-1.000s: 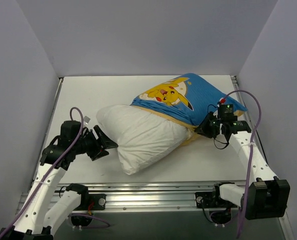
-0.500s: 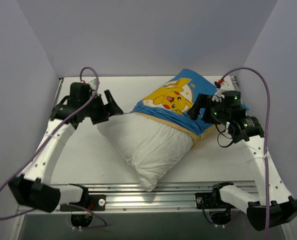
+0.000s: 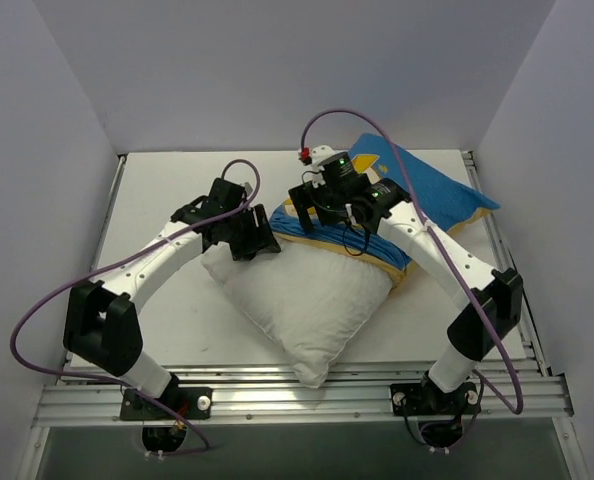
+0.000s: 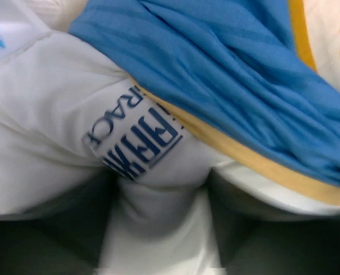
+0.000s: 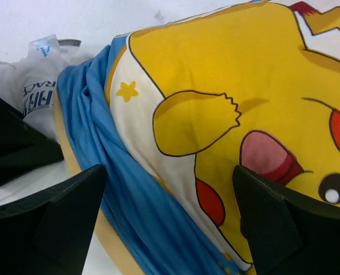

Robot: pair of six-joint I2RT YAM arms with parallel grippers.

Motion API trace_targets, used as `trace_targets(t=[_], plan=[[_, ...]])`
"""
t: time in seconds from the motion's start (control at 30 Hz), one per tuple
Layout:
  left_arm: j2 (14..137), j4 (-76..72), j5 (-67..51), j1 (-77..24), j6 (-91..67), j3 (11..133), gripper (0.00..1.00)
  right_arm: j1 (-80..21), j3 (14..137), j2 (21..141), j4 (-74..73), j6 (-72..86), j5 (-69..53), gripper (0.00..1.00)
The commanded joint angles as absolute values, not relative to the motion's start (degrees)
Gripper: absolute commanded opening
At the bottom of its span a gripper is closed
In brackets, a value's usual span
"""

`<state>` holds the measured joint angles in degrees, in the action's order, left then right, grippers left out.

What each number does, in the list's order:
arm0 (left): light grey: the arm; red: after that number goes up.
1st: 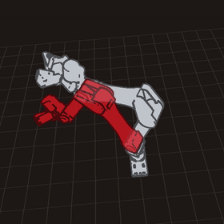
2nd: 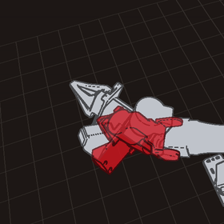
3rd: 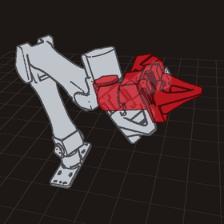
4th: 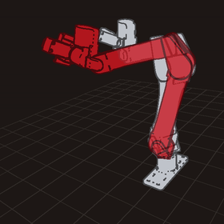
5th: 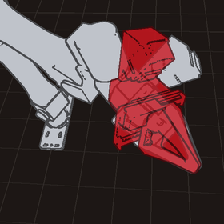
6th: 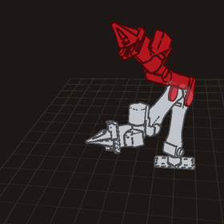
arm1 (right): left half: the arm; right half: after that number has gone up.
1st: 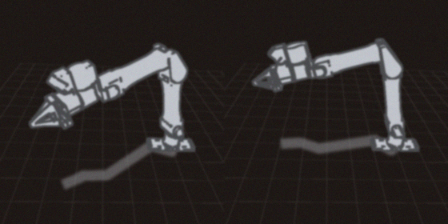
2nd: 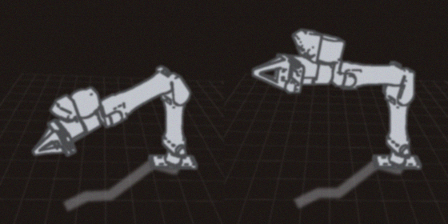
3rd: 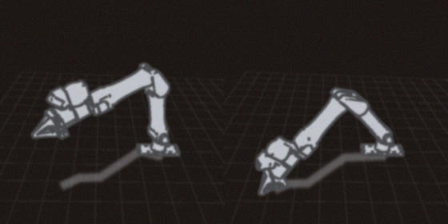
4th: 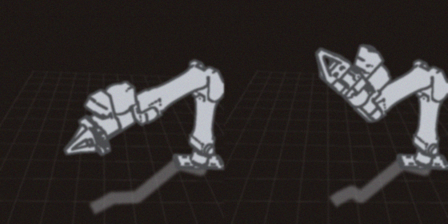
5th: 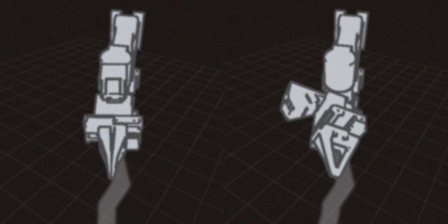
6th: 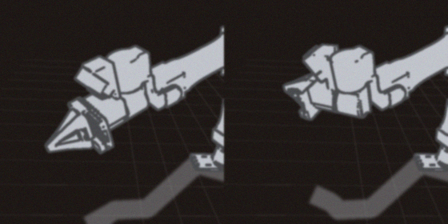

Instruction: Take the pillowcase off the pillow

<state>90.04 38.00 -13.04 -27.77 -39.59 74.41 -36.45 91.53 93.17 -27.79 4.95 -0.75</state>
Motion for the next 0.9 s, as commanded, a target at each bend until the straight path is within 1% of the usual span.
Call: trace_targets(t=[0.0,0.03,0.07,0.1,0.13,0.3,0.33,0.37,0.4,0.43,0.5,0.53,0.57,0.6,0.67,0.73,0.87], plan=[[90.88,32.79,-15.99,-28.74,-43.59,68.04,0.49,-39.55,95.36,95.36,-29.53,-1.75,3.25,0.88],[90.88,31.30,-16.43,-28.74,-43.77,66.37,0.37,-39.99,95.54,96.67,-29.36,-2.19,2.73,0.89],[90.79,31.12,-16.52,-28.74,-43.77,66.18,0.26,-40.08,95.71,97.38,-29.27,-2.46,2.72,0.89],[90.88,31.03,-16.52,-28.74,-43.42,66.09,0.08,-40.25,96.58,98.08,-29.70,-3.33,2.55,0.89],[90.79,31.20,-16.44,-28.74,-43.07,66.53,0.03,-40.78,97.20,99.83,-30.06,-3.95,1.94,0.89],[88.86,32.78,-14.60,-28.83,-40.17,69.16,0.02,-42.63,100.02,104.76,-31.99,-6.59,1.93,0.91],[88.51,33.83,-14.15,-28.83,-39.82,69.78,0.02,-42.54,100.28,106.33,-31.82,-6.50,3.24,0.82],[87.29,34.45,-13.72,-28.83,-39.12,71.00,0.02,-42.45,100.20,107.04,-31.64,-6.33,6.99,0.73],[86.41,35.15,-12.58,-28.83,-38.76,71.54,0.02,-42.19,100.11,107.66,-31.12,-6.24,8.86,0.61],[85.79,36.46,-12.13,-28.83,-38.24,72.06,0.02,-41.67,100.11,108.62,-30.94,-5.72,10.36,0.39],[83.07,38.49,-10.91,-28.83,-36.83,73.65,0.02,-38.68,101.24,109.59,-31.20,-4.84,13.43,0.20],[81.23,40.58,-9.59,-28.83,-36.30,74.00,0.02,-37.28,102.29,110.56,-31.38,-3.27,14.67,0.04],[80.43,41.74,-8.88,-28.83,-35.52,74.26,0.02,-35.79,104.83,111.18,-31.55,-2.12,16.16,0.00],[79.20,42.97,-8.27,-28.83,-35.33,74.53,0.02,-32.64,106.42,112.31,-32.34,-0.80,20.09,0.00],[75.69,45.87,-7.04,-28.74,-35.07,74.18,0.02,-29.11,111.32,113.64,-33.39,3.59,22.93,0.00],[72.79,48.67,-5.19,-28.48,-35.42,73.13,0.02,-23.05,114.59,115.65,-35.24,6.49,24.95,0.00],[63.65,53.16,-3.08,-25.41,-36.47,70.49,0.02,-12.15,123.29,119.96,-39.02,12.73,24.70,0.00]])
